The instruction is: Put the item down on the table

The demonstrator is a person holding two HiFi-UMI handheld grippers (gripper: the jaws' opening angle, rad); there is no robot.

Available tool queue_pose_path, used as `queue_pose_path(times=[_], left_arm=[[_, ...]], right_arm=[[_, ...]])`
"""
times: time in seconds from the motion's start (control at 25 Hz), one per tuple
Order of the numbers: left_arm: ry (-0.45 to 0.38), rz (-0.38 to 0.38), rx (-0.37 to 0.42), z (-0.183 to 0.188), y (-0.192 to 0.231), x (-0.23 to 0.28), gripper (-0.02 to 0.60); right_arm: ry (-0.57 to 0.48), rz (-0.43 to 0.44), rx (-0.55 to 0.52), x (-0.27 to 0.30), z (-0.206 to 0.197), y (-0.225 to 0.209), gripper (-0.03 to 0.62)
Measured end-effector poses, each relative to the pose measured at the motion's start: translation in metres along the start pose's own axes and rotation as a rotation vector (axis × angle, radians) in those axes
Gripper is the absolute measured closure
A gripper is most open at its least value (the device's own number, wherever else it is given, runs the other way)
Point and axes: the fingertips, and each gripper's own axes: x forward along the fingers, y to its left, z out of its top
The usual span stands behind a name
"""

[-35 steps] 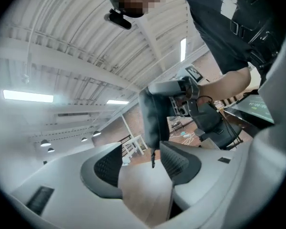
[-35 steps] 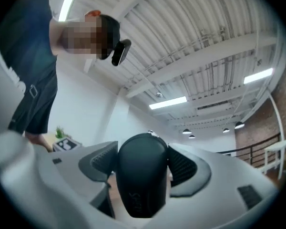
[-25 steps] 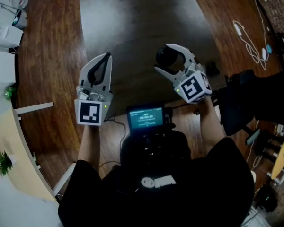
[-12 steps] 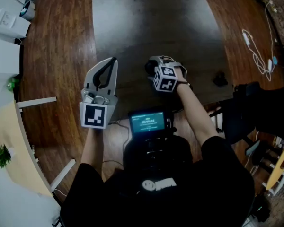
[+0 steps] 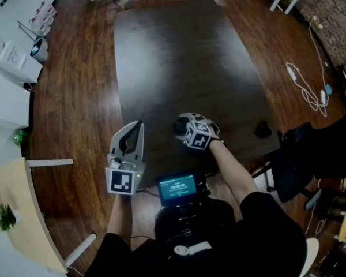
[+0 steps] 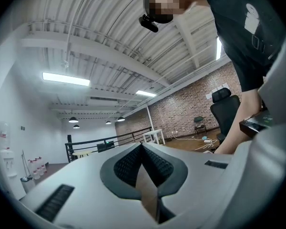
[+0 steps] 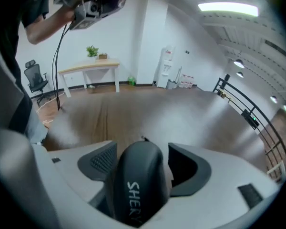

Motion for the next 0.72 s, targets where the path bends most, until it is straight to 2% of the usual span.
queue_pose_path(times=[0.08, 0.2, 0.28, 0.36, 0.52, 0.6, 0.72], left_arm=[[-0.003, -0.008, 0.003, 0.000, -0.003, 0.004, 0.580], [-0.001, -0.016, -0.007, 0.000, -0.005, 0.004, 0.581], [-0.011, -0.019, -0.019, 0.005, -0.002, -0.003, 0.580], [-0.018, -0.022, -0.044, 0.007, 0.000, -0.010, 0.581], [-0.020, -0.033, -0.054, 0.015, -0.005, -0.015, 0.580], [-0.052, -0.027, -0.071, 0.029, -0.013, -0.022, 0.580], [-0.079, -0.020, -0.091, 0.040, -0.029, -0.031, 0.580]], right_arm=[[-0.068, -0.008, 0.072, -0.010, 0.010, -0.009, 0.197], [-0.157, -0.023, 0.129, -0.024, 0.023, -0.017, 0.186], [-0.245, -0.065, 0.163, -0.047, 0.044, -0.021, 0.186], [-0.373, -0.137, 0.210, -0.087, 0.068, -0.029, 0.186], [-0.722, -0.328, 0.311, -0.210, 0.108, -0.050, 0.195], [-0.842, -0.430, 0.331, -0.270, 0.116, -0.047, 0.266], [-0.906, -0.547, 0.324, -0.322, 0.105, -0.032, 0.370]])
